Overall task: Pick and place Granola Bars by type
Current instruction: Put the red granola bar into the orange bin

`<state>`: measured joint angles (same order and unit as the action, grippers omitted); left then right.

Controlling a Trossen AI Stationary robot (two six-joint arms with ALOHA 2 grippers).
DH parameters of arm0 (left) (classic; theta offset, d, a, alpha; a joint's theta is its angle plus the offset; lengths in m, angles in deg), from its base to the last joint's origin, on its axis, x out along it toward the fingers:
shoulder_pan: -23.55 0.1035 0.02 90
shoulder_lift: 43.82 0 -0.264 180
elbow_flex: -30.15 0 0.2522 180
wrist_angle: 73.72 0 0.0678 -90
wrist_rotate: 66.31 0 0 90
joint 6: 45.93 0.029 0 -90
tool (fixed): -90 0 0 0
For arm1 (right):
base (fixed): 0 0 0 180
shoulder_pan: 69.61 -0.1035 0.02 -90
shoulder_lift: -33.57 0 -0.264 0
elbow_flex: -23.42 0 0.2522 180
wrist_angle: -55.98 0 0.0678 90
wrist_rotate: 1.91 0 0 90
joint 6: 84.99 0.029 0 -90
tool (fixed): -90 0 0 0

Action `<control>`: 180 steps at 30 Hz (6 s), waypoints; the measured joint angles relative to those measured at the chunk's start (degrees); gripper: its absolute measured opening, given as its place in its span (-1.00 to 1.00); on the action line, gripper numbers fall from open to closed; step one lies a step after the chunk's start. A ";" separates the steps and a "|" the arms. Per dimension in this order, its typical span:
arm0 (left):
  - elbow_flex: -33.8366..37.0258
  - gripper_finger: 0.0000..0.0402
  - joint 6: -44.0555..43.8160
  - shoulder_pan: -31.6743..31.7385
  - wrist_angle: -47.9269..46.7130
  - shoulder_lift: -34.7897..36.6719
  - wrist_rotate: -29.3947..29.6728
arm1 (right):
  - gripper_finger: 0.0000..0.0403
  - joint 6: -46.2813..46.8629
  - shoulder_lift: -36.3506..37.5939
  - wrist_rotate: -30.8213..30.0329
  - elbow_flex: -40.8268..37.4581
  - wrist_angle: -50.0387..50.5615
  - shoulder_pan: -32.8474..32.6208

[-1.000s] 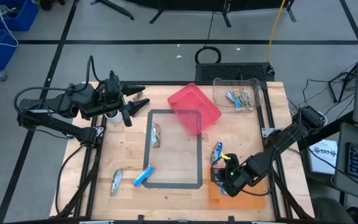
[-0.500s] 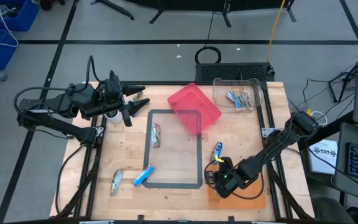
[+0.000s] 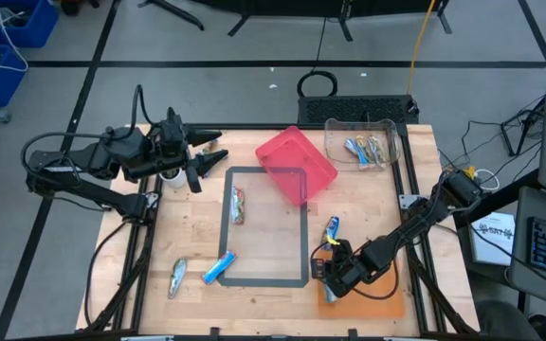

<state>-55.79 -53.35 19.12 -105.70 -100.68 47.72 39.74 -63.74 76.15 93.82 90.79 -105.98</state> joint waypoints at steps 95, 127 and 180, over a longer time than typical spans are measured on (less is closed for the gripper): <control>0.05 0.25 -84.34 0.05 -39.85 -40.21 -5.26 | 0.37 -108.28 50.81 1.77 0.00 -23.07 12.66; 0.02 0.25 -89.11 -0.15 -36.67 -54.83 -11.78 | 0.34 -108.45 50.81 1.79 0.00 -23.05 12.66; -11.74 -0.94 -86.33 -6.44 -50.19 -39.10 10.54 | 0.33 -105.02 50.89 -1.47 0.04 -21.83 14.43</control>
<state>-67.53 -139.68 12.68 -155.89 -139.79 58.26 -65.29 -12.84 74.68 93.87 68.96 -91.55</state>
